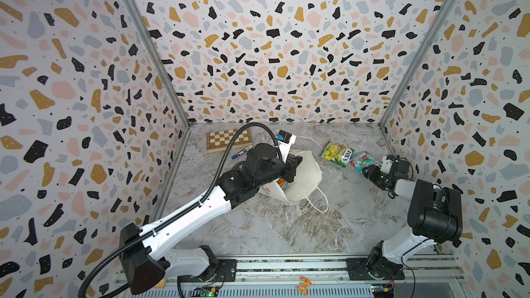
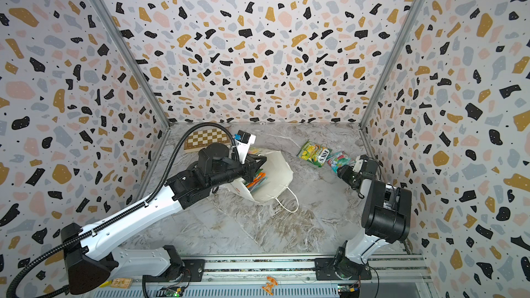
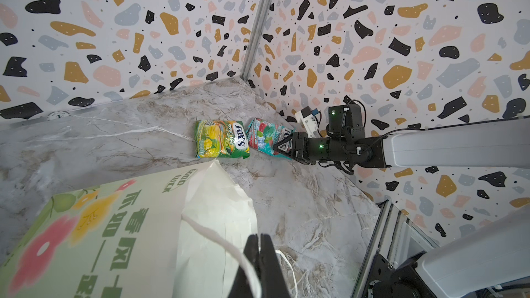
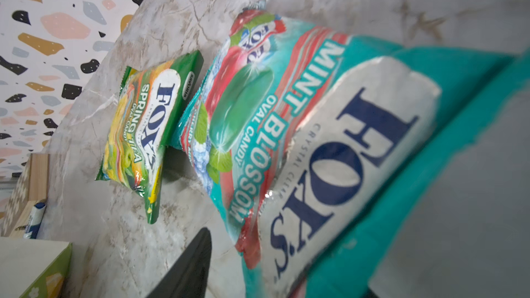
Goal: Take the snacks out of the paper bag
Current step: Place the snack at the top-right of the table.
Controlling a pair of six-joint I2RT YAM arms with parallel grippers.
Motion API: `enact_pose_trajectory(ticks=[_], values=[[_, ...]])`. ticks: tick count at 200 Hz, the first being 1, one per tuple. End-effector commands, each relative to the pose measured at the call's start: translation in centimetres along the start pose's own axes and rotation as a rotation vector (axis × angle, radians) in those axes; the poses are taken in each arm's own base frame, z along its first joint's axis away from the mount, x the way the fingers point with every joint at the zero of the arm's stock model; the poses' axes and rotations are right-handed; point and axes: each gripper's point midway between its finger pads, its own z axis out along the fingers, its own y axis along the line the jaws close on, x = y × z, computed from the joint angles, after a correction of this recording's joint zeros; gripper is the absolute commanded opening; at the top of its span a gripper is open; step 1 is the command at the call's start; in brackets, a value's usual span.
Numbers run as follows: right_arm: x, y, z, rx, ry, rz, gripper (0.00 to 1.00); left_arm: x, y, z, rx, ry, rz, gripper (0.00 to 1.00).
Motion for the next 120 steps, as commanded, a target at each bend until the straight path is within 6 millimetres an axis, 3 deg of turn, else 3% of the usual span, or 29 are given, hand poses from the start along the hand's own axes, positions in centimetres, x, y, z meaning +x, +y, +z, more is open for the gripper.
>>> enact_pose_trajectory(ticks=[1, 41, 72, 120], values=[[-1.0, -0.6, -1.7, 0.091, -0.068, -0.025, 0.65, -1.8, -1.2, -0.3, 0.038, -0.058, 0.028, 0.0], [-2.1, -0.7, -3.7, 0.181, -0.15, -0.059, 0.7, -1.8, -1.3, -0.5, 0.039, -0.06, 0.029, 0.0], [-3.0, 1.4, -5.2, 0.134, -0.176, -0.086, 0.7, -1.9, -1.3, -0.7, 0.039, -0.063, 0.029, 0.0], [-4.1, 9.5, -8.3, -0.176, -0.223, -0.188, 0.7, -2.1, -1.5, -0.8, 0.046, -0.071, 0.028, 0.0]])
